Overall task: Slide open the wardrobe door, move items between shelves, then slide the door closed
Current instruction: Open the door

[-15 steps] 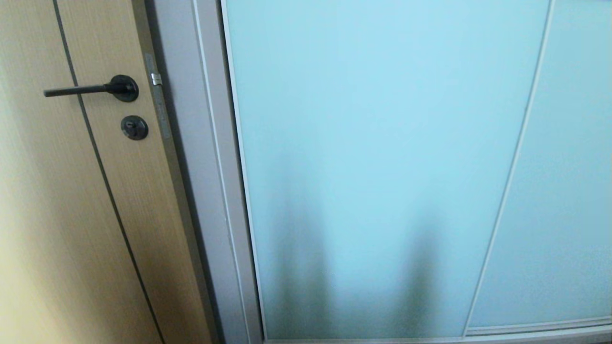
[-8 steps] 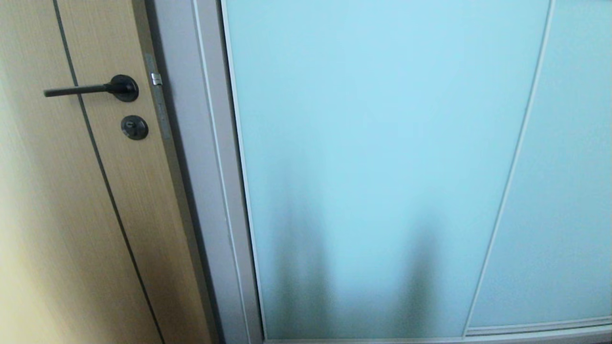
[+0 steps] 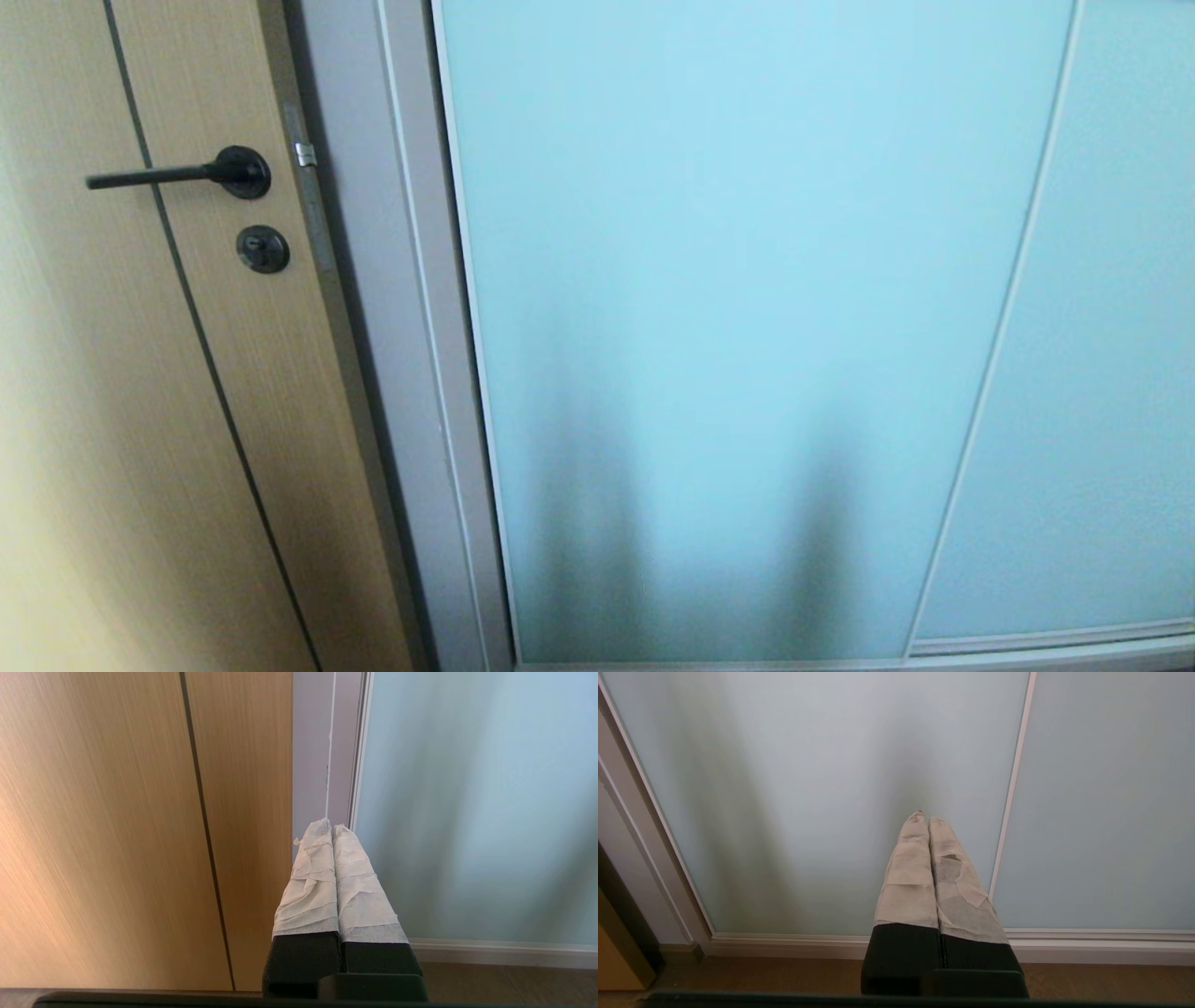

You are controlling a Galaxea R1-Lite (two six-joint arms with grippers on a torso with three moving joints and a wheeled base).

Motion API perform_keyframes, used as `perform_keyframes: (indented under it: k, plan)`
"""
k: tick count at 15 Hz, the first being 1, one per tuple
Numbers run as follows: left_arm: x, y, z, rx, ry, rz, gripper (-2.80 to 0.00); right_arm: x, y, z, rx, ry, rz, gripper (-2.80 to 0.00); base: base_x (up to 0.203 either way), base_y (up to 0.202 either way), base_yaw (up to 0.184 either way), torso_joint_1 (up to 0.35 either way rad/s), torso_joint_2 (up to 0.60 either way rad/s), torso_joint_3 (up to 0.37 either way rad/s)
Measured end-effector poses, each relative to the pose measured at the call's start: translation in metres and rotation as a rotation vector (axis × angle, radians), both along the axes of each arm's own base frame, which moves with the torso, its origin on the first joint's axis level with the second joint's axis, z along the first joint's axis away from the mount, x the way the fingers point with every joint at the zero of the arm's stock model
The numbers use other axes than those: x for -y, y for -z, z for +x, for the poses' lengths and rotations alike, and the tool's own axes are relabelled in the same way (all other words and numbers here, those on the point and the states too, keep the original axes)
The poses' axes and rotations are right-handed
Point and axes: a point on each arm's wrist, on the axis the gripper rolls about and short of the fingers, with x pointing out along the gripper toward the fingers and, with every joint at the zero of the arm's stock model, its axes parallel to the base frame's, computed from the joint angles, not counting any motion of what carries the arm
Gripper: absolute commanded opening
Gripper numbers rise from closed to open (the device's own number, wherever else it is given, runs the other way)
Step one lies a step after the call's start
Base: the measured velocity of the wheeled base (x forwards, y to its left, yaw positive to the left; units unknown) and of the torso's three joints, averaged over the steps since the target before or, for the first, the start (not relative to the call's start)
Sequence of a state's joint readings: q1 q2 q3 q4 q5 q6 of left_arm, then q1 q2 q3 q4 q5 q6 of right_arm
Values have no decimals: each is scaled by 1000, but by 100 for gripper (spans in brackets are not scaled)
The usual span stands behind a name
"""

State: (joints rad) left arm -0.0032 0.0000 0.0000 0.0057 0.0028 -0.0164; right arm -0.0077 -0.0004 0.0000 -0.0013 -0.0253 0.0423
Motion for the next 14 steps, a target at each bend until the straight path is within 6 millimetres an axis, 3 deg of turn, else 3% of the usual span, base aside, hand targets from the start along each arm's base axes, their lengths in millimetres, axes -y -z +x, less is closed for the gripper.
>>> perform_keyframes:
  k: [14]
  plan:
    - [0,0,0,0,0,0,-280,0,0,0,0,0,0,-280,0,0,0,0,0,0]
